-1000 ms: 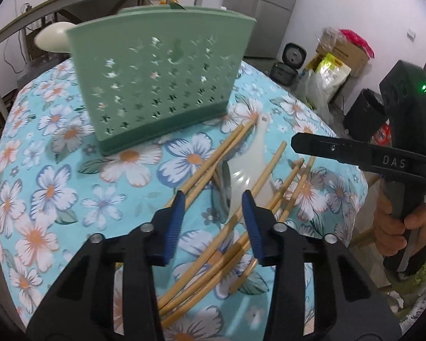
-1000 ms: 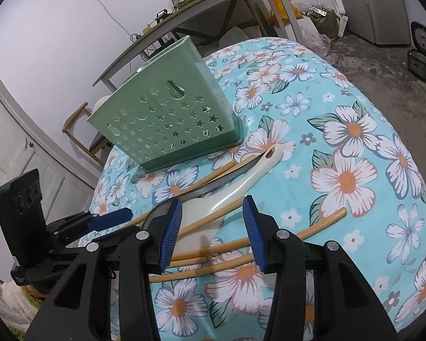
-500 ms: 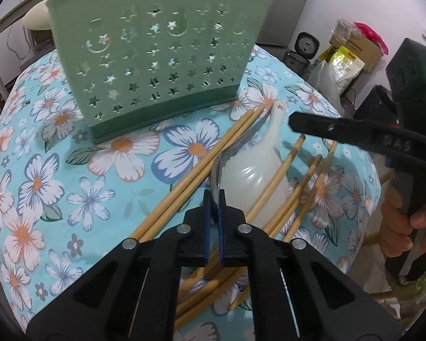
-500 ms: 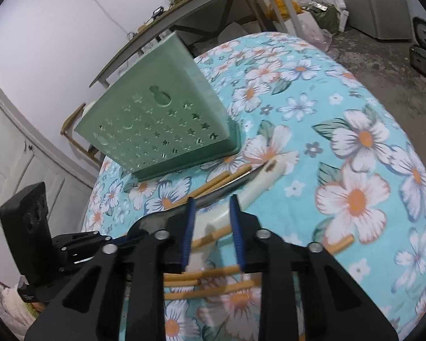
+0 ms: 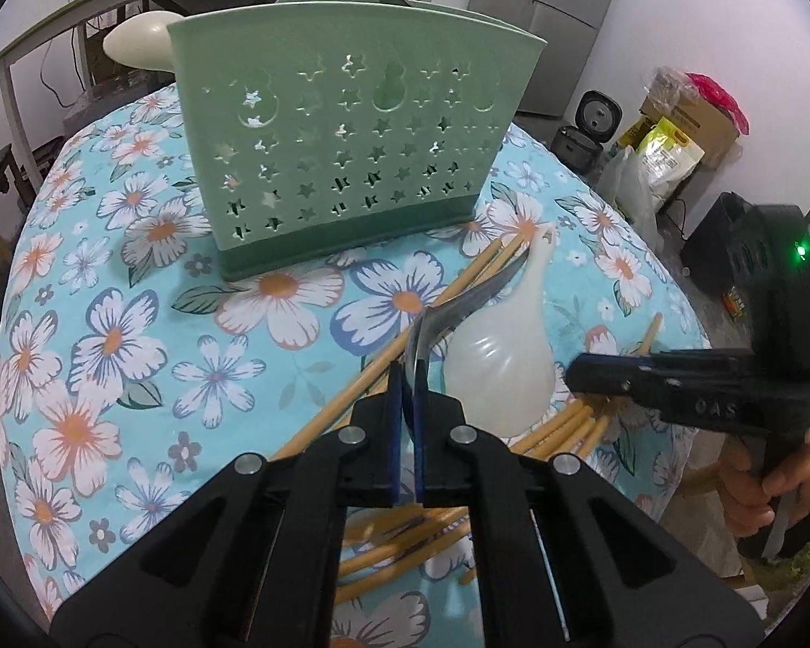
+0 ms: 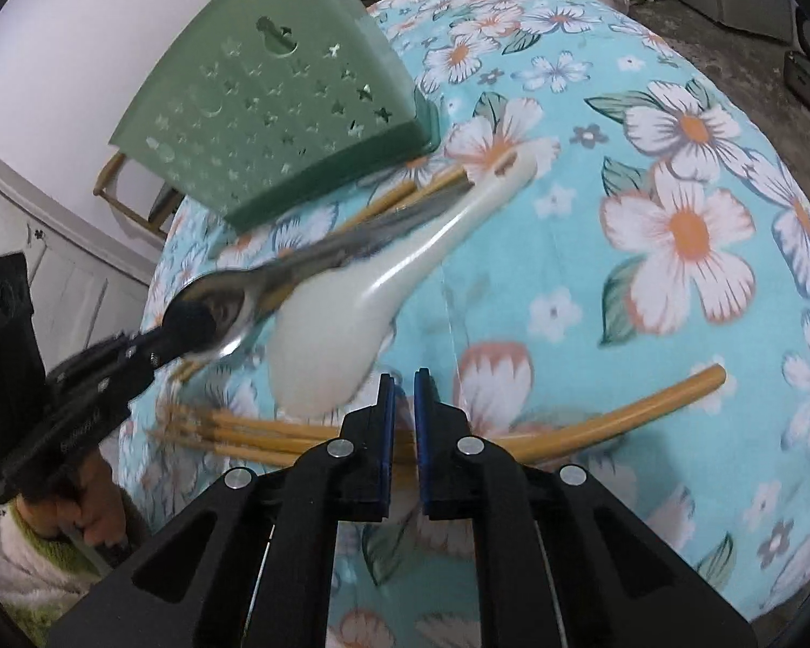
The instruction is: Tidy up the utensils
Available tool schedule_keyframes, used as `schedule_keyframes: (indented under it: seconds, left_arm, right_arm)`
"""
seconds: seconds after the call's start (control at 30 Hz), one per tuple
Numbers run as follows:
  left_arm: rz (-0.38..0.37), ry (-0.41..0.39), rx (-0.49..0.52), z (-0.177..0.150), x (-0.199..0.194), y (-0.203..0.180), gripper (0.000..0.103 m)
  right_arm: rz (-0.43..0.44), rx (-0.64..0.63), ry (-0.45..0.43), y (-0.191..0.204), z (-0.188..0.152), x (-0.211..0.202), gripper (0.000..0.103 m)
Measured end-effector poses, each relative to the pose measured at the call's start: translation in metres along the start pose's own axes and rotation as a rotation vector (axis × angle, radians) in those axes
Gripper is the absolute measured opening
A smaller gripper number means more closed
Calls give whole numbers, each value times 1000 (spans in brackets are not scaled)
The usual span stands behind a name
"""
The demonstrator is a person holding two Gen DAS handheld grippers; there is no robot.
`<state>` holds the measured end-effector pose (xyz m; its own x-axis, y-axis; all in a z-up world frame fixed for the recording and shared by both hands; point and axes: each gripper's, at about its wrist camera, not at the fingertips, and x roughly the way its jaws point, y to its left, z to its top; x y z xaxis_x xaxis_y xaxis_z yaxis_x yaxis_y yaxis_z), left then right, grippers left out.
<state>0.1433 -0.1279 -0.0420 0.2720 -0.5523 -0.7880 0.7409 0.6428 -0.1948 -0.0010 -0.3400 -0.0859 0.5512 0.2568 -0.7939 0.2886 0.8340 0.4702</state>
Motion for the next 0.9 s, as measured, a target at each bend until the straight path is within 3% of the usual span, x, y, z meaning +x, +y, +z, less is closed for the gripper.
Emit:
schedule_keyframes:
  seconds: [0.2,0.37,0.43,0.6,0.9]
  left_arm:
    - [-1,-6,-7,-3,-3,3,2]
    - [-2,-10,-20,-3,-4,6,2]
    - [-4,-12,-24,-3,-3,7,2]
    - [-6,-15,-27,-3,-4,8,2]
    - [-9,-16,-34,-3,-3,11,2]
  right_arm:
    - [-3,-65,-30,15,5,-7,11]
    - [89,28,-1,10,11,5,24]
    - [124,78,12,6,12,11,35]
    - [144,96,51,15,10,14,47]
    - [218,145,56,28,10,28,48]
